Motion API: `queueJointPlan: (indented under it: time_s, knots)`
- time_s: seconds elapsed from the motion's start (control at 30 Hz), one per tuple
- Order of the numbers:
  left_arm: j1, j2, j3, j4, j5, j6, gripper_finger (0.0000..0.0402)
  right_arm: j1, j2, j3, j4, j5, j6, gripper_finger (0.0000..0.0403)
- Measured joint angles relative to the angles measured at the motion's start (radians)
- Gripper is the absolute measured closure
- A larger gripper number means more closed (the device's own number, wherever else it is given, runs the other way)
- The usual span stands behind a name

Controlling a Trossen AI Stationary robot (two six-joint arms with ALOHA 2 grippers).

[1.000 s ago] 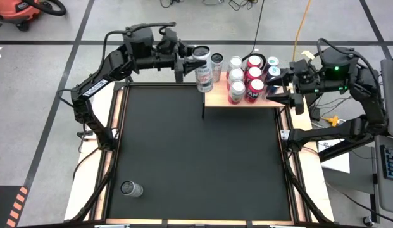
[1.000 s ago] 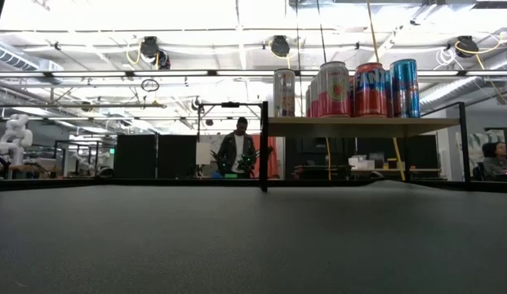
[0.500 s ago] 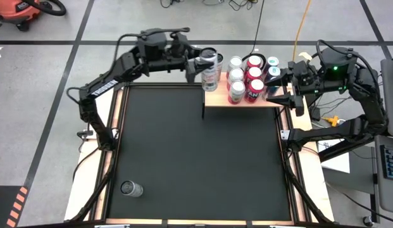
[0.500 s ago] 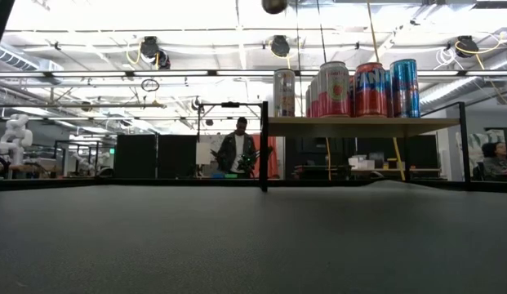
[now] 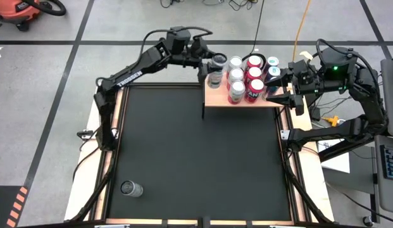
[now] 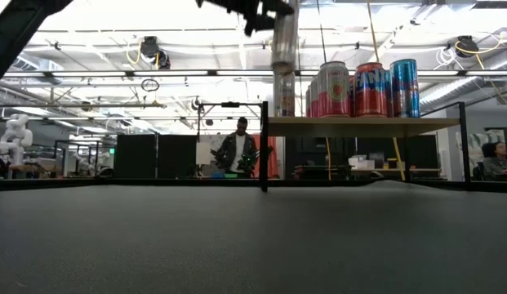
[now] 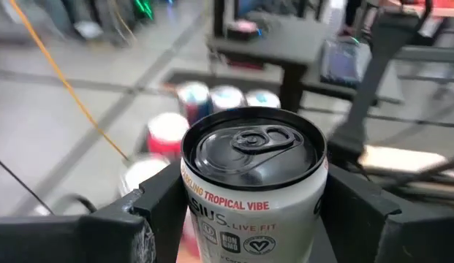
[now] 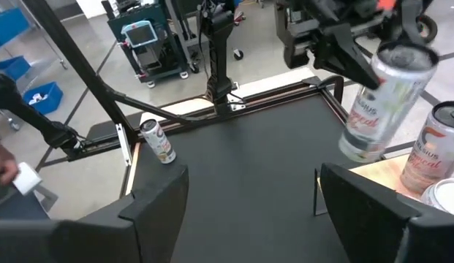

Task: Place canned beverage on shelf
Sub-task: Put the top white yellow soda can on the shelf aligned with the other white yellow soda can

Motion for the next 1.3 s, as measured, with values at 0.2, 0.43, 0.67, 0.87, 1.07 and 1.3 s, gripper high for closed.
queueJointPlan:
  time_s: [0.2,0.43,0.67,0.87,1.07,1.3]
  knots:
    - [0.055,0.005,-0.024,-0.125,0.194,-0.009,0.0150,0.000,0.000,0.000,-0.004,0.000,0.048,0.0117]
    - [-0.003,0.004,-0.026,-0.316,0.201,0.010,0.0150,0.000,0.000,0.000,-0.014,0.000,0.048,0.0117]
    - [-0.115,-0.025,-0.027,-0.426,0.200,-0.043,0.0150,0.000,0.000,0.000,-0.014,0.002,0.025,0.0117]
    - [-0.182,-0.126,-0.027,-0.624,0.144,-0.063,0.0150,0.000,0.001,0.000,-0.014,0.002,0.022,0.0117]
    - [-0.192,-0.289,-0.026,-0.815,0.021,-0.110,0.0150,0.000,0.003,0.000,-0.014,0.003,-0.002,0.0117]
    - [-0.247,-0.504,-0.057,-0.762,-0.235,-0.212,0.0150,0.000,0.023,0.000,-0.014,0.003,-0.020,0.0117]
